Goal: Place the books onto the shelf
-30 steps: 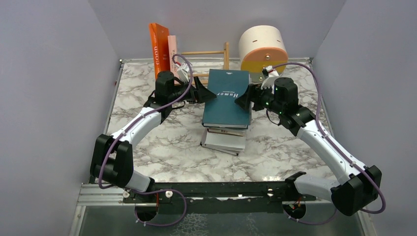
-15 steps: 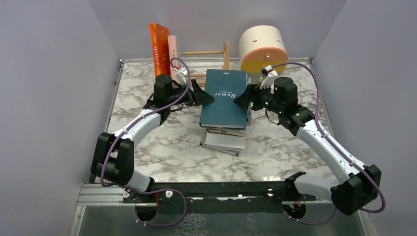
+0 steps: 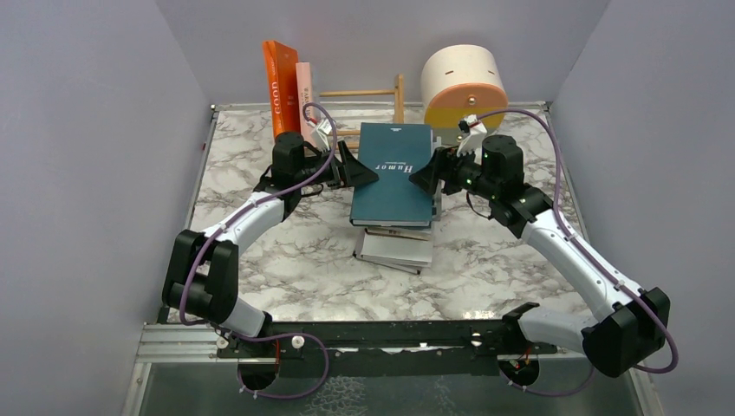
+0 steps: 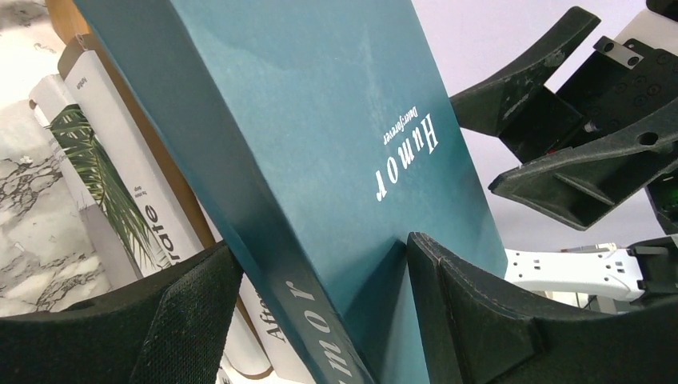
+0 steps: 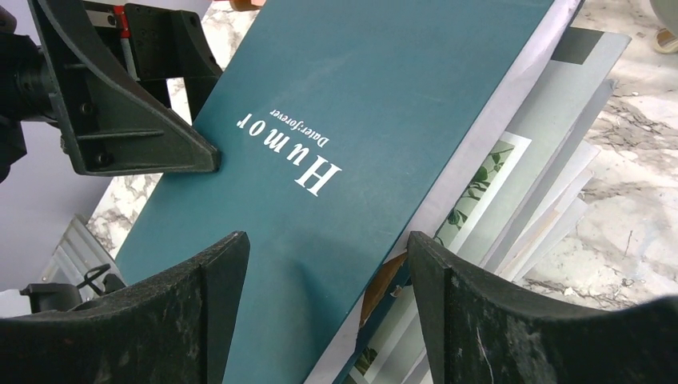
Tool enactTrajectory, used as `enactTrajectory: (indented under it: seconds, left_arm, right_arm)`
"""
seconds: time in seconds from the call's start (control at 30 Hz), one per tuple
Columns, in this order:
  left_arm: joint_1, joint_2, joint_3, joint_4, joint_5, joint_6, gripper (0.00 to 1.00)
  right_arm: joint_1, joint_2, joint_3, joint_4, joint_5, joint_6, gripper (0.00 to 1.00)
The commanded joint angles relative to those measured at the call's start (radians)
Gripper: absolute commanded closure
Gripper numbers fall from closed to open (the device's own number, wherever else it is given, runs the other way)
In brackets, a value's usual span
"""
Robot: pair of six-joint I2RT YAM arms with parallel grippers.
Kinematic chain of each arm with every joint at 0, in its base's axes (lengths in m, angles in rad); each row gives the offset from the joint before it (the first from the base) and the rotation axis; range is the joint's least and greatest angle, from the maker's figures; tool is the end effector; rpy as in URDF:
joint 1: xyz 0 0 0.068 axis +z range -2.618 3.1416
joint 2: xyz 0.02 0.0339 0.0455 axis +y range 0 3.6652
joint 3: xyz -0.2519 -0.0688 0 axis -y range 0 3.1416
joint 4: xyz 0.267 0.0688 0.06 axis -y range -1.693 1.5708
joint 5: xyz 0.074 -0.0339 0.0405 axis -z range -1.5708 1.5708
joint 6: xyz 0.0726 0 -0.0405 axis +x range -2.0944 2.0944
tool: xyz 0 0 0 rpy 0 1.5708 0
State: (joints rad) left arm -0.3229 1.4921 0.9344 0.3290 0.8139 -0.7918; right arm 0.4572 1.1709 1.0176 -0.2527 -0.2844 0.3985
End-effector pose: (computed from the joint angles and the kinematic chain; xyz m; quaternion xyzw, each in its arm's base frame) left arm 0.3428 -0.1704 0.2461 0.0723 0.7567 -0.5651 0.3206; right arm 0.2844 0.1626 0.3073 -0.1022 0.8241 0.3336 0.4463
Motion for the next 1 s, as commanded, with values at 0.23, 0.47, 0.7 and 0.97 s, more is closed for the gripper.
enactTrajectory:
  seconds: [0.23,0.47,0.7,0.97]
  left_arm:
    - [-0.008,0.021,0.026,0.091,0.106,-0.044,0.34]
    - [-0.01,0.02,0.037,0.158,0.125,-0.097,0.35]
    - [-0.01,0.023,0.07,0.178,0.131,-0.123,0.45]
    - [-0.011,0.042,0.112,0.191,0.131,-0.132,0.6]
  right_arm:
    - [0.005,0.03,-0.013,0.095,-0.082,0.0,0.3]
    - [0.006,0.042,-0.01,0.13,-0.119,-0.003,0.31]
    - [0.008,0.049,0.006,0.153,-0.144,0.0,0.32]
    - [0.012,0.034,0.021,0.167,-0.146,-0.009,0.32]
